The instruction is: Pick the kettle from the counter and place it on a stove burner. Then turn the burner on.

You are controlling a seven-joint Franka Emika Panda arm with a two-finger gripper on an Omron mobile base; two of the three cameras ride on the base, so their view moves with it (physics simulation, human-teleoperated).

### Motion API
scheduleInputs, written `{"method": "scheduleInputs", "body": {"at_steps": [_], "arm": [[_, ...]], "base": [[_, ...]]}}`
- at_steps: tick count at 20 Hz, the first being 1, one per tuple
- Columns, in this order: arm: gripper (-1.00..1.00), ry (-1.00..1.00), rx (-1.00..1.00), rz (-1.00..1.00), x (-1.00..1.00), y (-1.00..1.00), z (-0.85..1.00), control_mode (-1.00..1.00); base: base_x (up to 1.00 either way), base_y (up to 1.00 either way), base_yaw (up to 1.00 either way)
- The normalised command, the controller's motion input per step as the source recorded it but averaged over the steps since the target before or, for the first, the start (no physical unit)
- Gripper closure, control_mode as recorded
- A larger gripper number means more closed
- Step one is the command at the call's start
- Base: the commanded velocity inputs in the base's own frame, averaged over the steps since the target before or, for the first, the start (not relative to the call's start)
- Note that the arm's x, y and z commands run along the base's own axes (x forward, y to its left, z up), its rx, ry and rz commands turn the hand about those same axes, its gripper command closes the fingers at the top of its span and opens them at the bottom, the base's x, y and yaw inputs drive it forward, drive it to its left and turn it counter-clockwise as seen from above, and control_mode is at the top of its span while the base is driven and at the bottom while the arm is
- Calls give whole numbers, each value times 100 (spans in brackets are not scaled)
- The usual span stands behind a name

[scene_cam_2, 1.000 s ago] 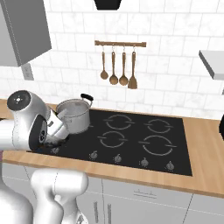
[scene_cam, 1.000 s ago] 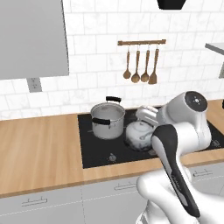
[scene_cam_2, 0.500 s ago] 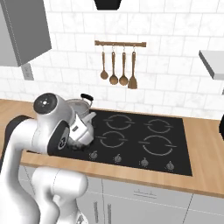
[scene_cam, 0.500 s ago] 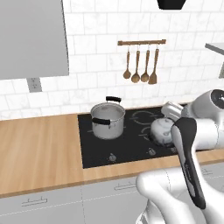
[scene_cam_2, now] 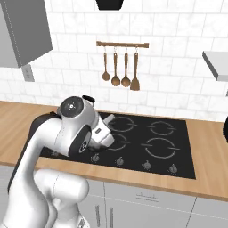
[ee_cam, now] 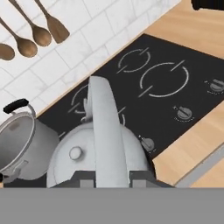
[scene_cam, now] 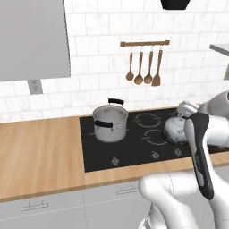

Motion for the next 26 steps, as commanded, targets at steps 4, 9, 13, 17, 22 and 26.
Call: {"method": "scheduleInputs", "body": {"at_steps": [4, 9, 13, 17, 22, 26], "arm": [[100, 0, 0, 0, 51, -22, -9, -100], [100, 1, 0, 0, 58, -14, -21, -100], [100, 0, 0, 0, 55, -6, -31, -100], [100, 0, 0, 0, 51, 0, -39, -100], [100, 0, 0, 0, 40, 0, -33, -100], [100, 1, 0, 0, 29, 0, -19, -100]], "base": [[0, 0, 0], [0, 0, 0], [0, 0, 0], [0, 0, 0], [0, 0, 0], [0, 0, 0]]}}
